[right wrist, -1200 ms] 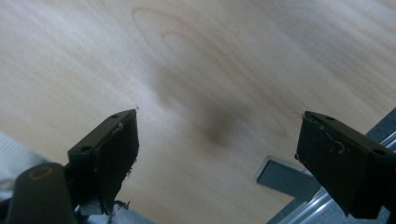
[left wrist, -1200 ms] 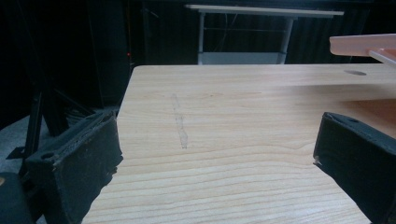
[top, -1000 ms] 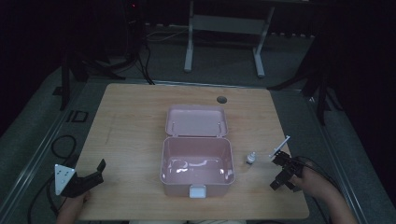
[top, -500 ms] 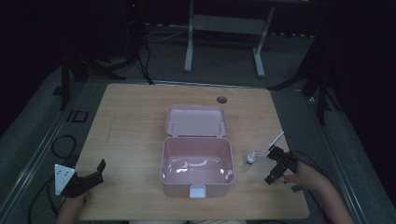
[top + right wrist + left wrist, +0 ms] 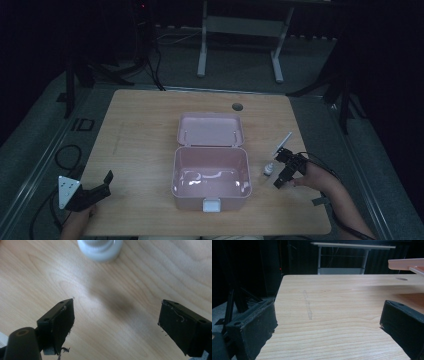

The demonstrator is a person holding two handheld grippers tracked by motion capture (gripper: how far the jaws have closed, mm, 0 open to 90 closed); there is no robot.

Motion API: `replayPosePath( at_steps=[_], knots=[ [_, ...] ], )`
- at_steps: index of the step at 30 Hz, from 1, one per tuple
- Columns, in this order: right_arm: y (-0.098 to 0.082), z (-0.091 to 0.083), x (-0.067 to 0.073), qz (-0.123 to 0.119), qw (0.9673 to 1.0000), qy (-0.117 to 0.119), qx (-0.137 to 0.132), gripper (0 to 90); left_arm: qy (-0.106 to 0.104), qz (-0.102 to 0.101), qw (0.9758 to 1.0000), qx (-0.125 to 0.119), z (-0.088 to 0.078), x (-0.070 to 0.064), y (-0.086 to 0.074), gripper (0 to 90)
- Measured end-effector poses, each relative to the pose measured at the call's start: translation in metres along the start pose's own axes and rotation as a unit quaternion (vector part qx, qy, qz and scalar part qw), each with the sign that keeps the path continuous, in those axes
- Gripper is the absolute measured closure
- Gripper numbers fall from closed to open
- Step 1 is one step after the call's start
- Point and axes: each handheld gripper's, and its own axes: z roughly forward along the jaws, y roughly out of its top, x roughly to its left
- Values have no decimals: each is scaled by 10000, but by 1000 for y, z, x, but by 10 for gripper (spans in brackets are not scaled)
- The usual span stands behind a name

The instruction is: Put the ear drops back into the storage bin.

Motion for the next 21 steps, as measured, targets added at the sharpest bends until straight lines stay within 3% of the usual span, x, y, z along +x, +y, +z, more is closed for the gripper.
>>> replayPosePath(
  at_steps=[12,21],
  knots=[
    [29,3,4,-150,9998,103,80,150,-9,1,10000,-3,0,0,0,10],
    [46,9,11,-298,9992,125,220,266,-18,2,10000,-3,0,0,0,10]
  ],
)
